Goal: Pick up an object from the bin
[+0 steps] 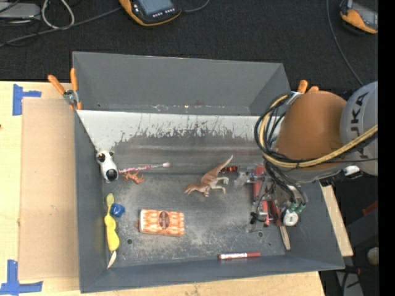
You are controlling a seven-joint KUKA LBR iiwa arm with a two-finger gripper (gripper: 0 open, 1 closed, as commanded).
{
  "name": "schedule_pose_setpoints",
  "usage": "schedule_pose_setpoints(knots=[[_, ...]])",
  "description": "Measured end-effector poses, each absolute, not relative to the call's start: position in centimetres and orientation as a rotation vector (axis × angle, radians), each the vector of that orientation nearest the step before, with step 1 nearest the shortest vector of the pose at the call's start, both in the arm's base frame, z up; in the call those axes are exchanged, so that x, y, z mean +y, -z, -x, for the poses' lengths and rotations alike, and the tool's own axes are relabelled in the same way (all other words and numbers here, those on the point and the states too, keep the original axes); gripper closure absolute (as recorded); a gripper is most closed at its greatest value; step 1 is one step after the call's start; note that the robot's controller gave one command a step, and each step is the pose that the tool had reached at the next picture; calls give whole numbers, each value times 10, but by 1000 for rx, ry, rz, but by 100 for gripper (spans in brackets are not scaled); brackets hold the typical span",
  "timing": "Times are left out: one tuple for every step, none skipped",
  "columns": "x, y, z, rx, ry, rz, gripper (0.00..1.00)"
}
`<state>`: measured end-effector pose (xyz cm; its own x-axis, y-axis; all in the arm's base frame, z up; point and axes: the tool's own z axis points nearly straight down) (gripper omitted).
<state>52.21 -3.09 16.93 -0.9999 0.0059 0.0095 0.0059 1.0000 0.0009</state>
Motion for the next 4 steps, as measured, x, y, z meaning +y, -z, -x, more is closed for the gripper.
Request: schedule_pose_setpoints(knots=[[-31, -173, -524, -3140, 1, 8, 0], [12, -133, -547, -3141, 0, -96, 0], [13, -71, -574, -3128, 1, -340, 0], [71, -71, -569, -3130, 2, -316, 0]])
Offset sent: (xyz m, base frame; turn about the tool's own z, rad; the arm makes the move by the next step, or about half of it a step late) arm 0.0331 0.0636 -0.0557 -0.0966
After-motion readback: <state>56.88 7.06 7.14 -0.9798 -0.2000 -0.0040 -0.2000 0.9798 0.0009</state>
